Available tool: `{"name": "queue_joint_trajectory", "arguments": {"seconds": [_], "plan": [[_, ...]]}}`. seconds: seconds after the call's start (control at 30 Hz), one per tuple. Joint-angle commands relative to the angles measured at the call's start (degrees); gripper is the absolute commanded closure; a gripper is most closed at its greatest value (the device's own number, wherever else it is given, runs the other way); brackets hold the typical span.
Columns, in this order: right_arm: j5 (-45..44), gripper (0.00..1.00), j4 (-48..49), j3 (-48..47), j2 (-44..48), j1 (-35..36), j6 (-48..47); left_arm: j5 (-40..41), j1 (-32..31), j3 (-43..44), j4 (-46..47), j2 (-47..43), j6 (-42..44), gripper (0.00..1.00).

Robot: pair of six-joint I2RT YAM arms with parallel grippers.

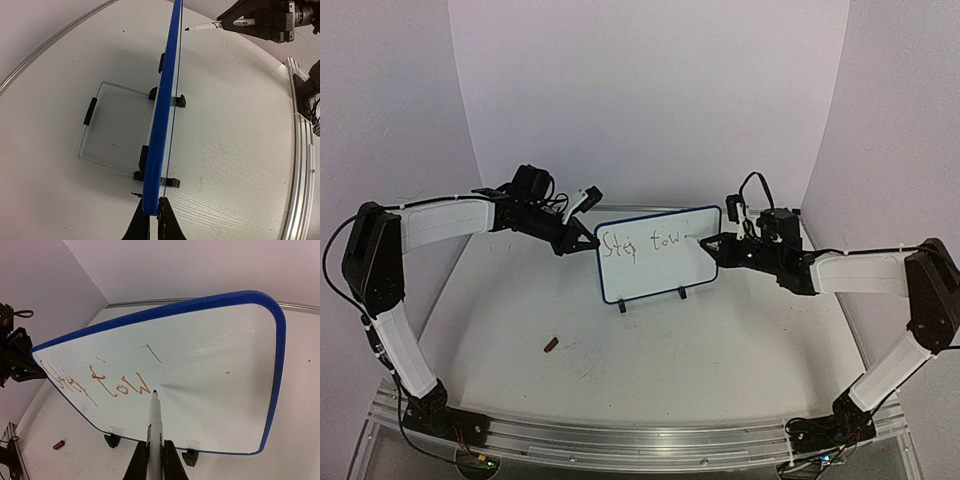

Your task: Write a sentence on the whiteboard

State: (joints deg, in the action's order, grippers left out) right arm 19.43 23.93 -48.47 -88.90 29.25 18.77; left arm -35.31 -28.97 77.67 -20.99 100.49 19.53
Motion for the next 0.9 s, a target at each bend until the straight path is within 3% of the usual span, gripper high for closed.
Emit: {"name": "queue_joint_trajectory", "arguments": {"seconds": [0.0,0.87], "plan": [[0.9,1.00,3.6,-2.8,-1.4,-0.5,1.0,3.9,-0.5,0.1,-5.6,2.1,2.0,1.00],[2.3,1.00,4.3,-3.7,-5.5,-0.9,0.7,4.0,-0.5,0.1,-5.6,2.4,2.1,1.00]]}}
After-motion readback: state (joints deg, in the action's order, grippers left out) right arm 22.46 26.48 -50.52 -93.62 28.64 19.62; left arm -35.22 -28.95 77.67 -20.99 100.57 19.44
